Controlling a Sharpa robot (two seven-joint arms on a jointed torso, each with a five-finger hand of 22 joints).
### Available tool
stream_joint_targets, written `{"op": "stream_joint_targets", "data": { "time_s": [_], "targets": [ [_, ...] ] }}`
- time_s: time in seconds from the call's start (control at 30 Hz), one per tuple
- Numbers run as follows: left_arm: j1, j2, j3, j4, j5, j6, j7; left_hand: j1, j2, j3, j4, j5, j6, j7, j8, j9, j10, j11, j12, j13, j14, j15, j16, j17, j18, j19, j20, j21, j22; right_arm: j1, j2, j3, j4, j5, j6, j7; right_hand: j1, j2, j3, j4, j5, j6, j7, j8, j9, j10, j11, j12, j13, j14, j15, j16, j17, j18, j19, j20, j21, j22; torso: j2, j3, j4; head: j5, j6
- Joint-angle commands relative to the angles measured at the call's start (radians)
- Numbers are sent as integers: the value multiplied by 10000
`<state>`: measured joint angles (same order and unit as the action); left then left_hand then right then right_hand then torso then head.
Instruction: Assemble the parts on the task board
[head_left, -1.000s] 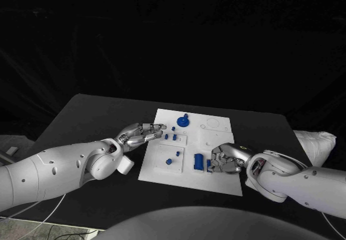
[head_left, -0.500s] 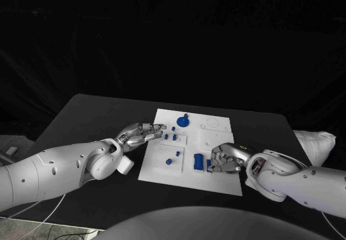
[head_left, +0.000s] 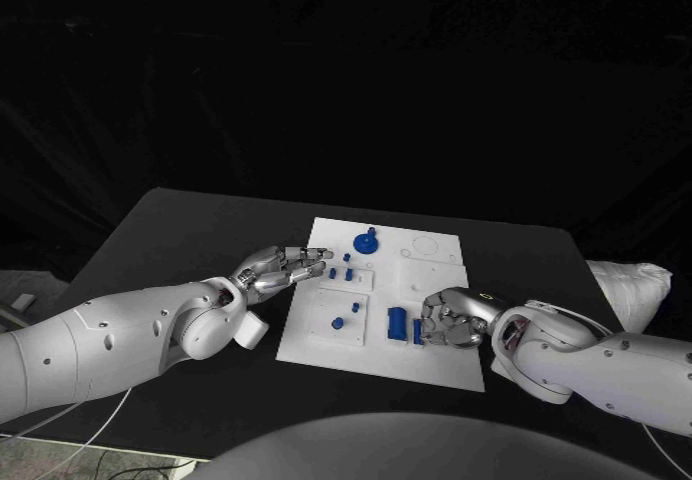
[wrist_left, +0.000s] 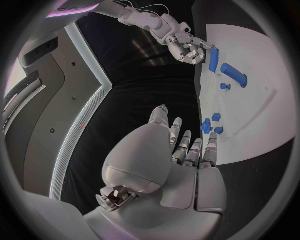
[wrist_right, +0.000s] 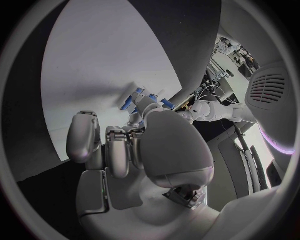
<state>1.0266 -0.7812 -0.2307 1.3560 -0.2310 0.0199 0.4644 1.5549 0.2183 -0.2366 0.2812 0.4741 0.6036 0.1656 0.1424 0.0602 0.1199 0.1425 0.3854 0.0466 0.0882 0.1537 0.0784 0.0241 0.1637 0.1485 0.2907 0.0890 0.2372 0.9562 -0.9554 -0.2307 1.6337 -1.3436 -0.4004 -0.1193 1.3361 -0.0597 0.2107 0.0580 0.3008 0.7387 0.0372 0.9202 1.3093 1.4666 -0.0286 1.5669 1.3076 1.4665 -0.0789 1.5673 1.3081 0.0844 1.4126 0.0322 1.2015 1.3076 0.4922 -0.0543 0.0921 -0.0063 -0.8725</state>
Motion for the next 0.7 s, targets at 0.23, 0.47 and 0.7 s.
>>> {"op": "stream_joint_targets", "data": {
  "time_s": [0.23, 0.47, 0.7],
  "targets": [
    [-5, -64, 9, 118, -107, -142, 502, 96, -5, 45, 20, 40, 68, 23, 90, 16, 36, 52, 51, 7, 58, 37, 71, 19, 100, 98, 12, 76, 27, 8, -350, 4, 299, 583, -1908, 1224, -478, -9, -261, 576, -914, -326, -36, -623, -315, 1042, -29, 39, 2632, 1043, -2, 35, 2627, -89, 34, 27, 161, 1642, -8, 3, 3, 39, -1],
    [35, -323, 20, 590, -536, -724, 1077, -430, -18, -217, 133, -365, 354, 34, 240, 36, 340, 62, 358, 36, 89, -32, 107, 19, 110, 49, -18, 57, -81, 503, -845, 8, 793, 2476, -3343, 3350, -1170, 161, -562, 2196, -1328, 513, -177, -1728, -1873, 1042, -112, 39, 2632, 1043, -62, 35, 2627, 135, -698, -11, -1091, 1306, -36, 3, -17, 51, -1],
    [554, -600, 33, 1301, -733, -1221, 1281, -744, 10, -399, 120, -622, 700, -143, 309, 27, 200, -169, -125, -16, -668, -422, -508, -142, 166, -909, -505, -487, -1059, 1758, -889, 9, 972, 6352, -1730, 5099, -2321, 861, -1252, 2163, -745, 416, 940, -4232, -4764, -6411, 1122, -6749, -2348, -6174, 1332, -6634, -2963, 507, -6030, 975, -7856, -598, -274, -15, -63, 20, -1]
  ]
}}
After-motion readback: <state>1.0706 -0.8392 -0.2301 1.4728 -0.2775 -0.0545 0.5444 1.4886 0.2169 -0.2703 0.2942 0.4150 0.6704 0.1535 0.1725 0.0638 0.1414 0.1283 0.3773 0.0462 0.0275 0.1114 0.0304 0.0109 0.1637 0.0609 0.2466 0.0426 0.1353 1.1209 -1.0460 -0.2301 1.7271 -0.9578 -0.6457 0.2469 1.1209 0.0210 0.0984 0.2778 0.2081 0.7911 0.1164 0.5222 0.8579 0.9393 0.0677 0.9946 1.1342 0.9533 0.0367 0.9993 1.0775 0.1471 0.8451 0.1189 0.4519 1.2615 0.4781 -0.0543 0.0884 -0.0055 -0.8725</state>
